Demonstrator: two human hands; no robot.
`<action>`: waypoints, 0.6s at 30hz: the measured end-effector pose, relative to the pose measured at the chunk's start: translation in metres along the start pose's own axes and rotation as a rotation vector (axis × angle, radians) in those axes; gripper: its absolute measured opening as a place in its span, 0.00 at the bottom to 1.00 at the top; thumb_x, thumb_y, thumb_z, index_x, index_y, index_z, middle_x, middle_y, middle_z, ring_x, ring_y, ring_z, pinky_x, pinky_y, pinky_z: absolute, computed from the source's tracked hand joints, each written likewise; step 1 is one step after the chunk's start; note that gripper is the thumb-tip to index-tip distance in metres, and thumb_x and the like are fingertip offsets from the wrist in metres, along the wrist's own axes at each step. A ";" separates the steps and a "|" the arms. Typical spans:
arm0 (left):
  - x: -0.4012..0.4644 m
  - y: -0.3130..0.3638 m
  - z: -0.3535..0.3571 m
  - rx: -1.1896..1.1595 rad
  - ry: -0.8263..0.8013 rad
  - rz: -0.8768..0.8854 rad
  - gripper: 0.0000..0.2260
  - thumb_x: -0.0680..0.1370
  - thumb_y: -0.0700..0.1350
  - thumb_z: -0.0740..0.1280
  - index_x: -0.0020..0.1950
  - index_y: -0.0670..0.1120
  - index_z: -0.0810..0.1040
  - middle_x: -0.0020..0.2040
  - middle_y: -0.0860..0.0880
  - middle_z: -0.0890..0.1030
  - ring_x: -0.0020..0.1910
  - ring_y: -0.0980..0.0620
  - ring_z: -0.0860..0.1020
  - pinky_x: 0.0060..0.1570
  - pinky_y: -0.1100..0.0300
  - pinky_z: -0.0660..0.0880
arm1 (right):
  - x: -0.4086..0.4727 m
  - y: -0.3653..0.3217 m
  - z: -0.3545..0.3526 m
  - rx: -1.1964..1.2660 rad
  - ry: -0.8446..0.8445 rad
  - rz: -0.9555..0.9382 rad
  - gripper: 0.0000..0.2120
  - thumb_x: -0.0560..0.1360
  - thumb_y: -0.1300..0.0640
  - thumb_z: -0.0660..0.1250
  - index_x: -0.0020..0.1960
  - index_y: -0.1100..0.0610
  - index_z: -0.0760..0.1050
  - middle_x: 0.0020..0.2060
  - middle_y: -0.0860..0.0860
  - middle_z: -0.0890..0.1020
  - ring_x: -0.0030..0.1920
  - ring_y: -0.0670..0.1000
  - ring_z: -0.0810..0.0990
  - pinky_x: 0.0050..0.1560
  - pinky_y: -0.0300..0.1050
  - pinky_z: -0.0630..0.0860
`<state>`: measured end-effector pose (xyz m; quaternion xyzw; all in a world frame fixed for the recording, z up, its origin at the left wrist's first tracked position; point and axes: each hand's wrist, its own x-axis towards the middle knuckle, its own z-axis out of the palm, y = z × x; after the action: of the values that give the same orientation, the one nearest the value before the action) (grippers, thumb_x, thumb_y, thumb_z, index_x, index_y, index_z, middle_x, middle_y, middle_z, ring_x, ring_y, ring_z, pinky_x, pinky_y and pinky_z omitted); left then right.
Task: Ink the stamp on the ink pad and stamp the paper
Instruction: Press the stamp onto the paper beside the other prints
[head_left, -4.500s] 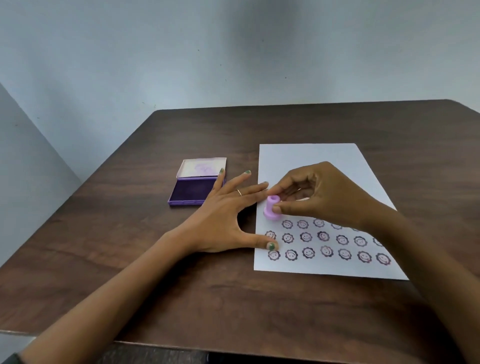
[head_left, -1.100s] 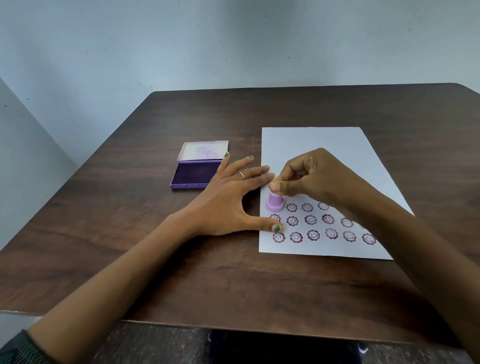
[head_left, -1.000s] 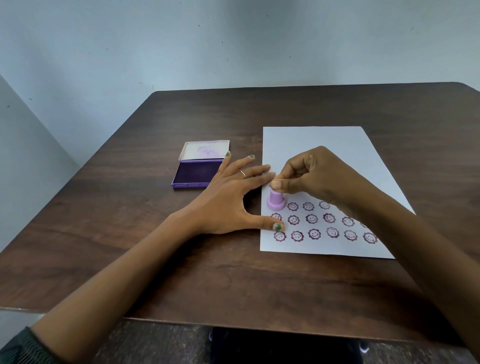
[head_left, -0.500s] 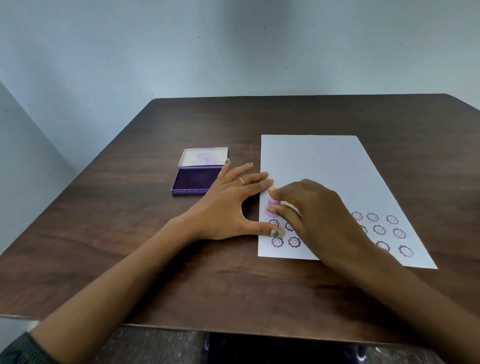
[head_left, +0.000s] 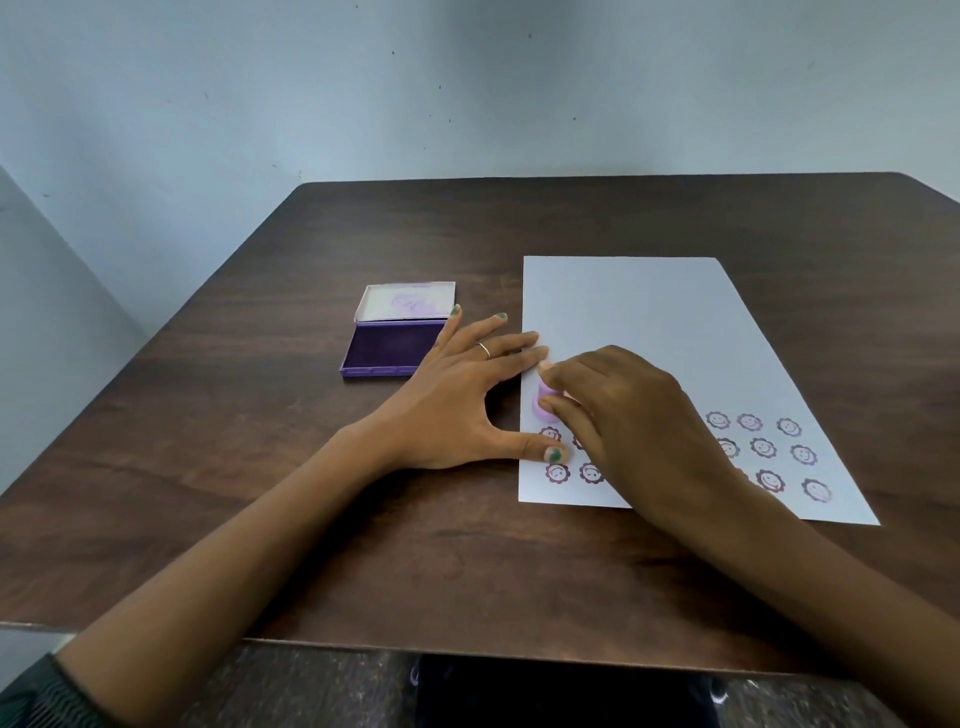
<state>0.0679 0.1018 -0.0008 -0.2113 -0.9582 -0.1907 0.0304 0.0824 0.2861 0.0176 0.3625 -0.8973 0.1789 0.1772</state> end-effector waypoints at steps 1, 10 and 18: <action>0.000 0.000 -0.001 0.000 0.001 -0.002 0.41 0.66 0.71 0.63 0.75 0.55 0.60 0.76 0.57 0.60 0.76 0.59 0.46 0.71 0.56 0.31 | 0.001 0.000 -0.001 0.031 -0.005 0.023 0.16 0.59 0.65 0.79 0.44 0.68 0.81 0.40 0.63 0.85 0.37 0.61 0.84 0.41 0.53 0.80; -0.002 0.004 -0.004 0.003 -0.003 -0.007 0.42 0.66 0.71 0.65 0.75 0.54 0.61 0.76 0.56 0.60 0.76 0.59 0.46 0.74 0.51 0.35 | 0.004 -0.002 -0.011 0.436 0.187 0.234 0.10 0.69 0.57 0.72 0.50 0.57 0.81 0.47 0.51 0.85 0.43 0.44 0.81 0.44 0.26 0.73; -0.003 0.005 -0.005 -0.012 0.001 0.003 0.42 0.65 0.71 0.64 0.75 0.55 0.60 0.76 0.57 0.59 0.75 0.61 0.46 0.69 0.61 0.29 | 0.004 0.027 -0.026 1.130 0.603 0.609 0.10 0.70 0.55 0.71 0.50 0.58 0.81 0.39 0.51 0.87 0.46 0.50 0.85 0.52 0.43 0.79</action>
<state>0.0723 0.1032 0.0055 -0.2131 -0.9566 -0.1966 0.0298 0.0648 0.3134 0.0369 0.0664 -0.6406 0.7511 0.1449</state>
